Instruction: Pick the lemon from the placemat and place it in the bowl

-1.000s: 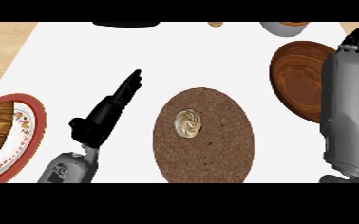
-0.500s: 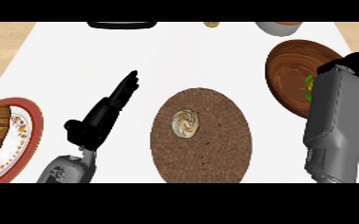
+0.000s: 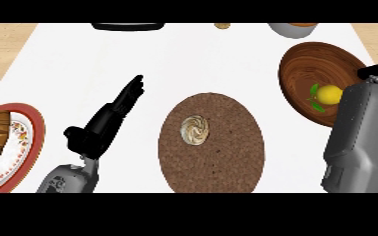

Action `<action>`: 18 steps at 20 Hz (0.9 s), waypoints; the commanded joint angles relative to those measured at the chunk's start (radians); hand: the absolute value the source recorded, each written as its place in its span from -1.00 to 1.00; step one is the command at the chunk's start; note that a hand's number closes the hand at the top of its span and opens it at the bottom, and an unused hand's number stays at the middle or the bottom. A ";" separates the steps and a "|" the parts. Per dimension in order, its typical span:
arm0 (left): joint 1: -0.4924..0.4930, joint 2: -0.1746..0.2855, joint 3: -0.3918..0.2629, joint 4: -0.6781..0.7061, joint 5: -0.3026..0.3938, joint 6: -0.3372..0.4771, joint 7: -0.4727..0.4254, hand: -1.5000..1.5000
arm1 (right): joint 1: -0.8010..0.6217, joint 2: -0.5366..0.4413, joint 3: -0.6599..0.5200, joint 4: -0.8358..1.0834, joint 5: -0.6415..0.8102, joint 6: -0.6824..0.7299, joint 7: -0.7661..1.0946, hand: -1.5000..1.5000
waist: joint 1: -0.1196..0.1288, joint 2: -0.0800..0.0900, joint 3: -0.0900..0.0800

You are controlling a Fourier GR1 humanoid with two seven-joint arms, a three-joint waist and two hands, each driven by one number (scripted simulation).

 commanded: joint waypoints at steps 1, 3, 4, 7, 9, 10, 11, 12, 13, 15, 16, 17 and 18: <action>0.003 0.000 -0.004 0.013 -0.012 -0.005 -0.015 0.00 | 0.014 0.003 0.010 -0.123 0.064 -0.173 0.202 -1.00 | -0.005 -0.001 -0.001; -0.004 -0.011 0.004 0.016 -0.008 0.004 -0.016 0.00 | 0.021 0.003 0.008 -0.195 0.037 -0.161 0.206 -1.00 | -0.008 -0.006 -0.001; -0.005 0.000 0.002 -0.001 0.003 -0.007 0.021 0.00 | 0.036 0.003 0.038 -0.225 0.038 -0.166 0.225 -1.00 | 0.005 -0.009 0.000; 0.029 0.008 -0.006 -0.013 -0.008 -0.011 -0.004 0.00 | 0.122 0.003 0.056 -0.332 0.012 -0.161 0.233 -1.00 | 0.005 -0.013 0.000; 0.018 -0.004 0.000 0.008 -0.009 0.000 0.000 0.00 | 0.151 0.003 0.066 -0.406 0.003 -0.174 0.247 -1.00 | 0.003 -0.013 0.000; -0.015 -0.015 -0.007 0.013 -0.022 0.012 0.021 0.00 | 0.176 0.003 0.081 -0.431 0.018 -0.179 0.261 -1.00 | 0.001 -0.010 0.000; 0.006 -0.012 -0.008 0.002 -0.010 -0.002 0.005 0.00 | 0.203 0.003 0.095 -0.470 0.020 -0.191 0.258 -1.00 | 0.009 -0.011 0.000; 0.023 -0.013 -0.009 -0.003 -0.009 0.001 0.001 0.00 | 0.229 0.003 0.119 -0.530 0.029 -0.131 0.245 -1.00 | 0.004 -0.015 -0.001; 0.002 -0.020 -0.017 0.019 -0.022 0.003 0.001 0.00 | 0.266 0.003 0.135 -0.544 -0.002 -0.134 0.251 -1.00 | 0.000 -0.013 0.000; -0.015 -0.010 0.001 0.020 -0.006 -0.009 0.010 0.00 | 0.320 0.003 0.171 -0.608 -0.006 -0.149 0.249 -1.00 | 0.003 -0.011 0.001; 0.019 -0.017 -0.011 0.008 -0.017 0.002 -0.009 0.00 | 0.330 0.003 0.183 -0.654 -0.014 -0.110 0.255 -1.00 | 0.009 -0.016 0.000; 0.010 -0.015 -0.013 0.015 -0.022 -0.001 -0.009 0.00 | 0.346 0.003 0.211 -0.685 -0.015 -0.099 0.259 -1.00 | 0.009 -0.014 0.000; 0.018 -0.013 -0.011 0.002 -0.014 -0.002 0.005 0.00 | 0.372 0.003 0.201 -0.731 -0.032 -0.083 0.251 -1.00 | 0.001 -0.022 0.001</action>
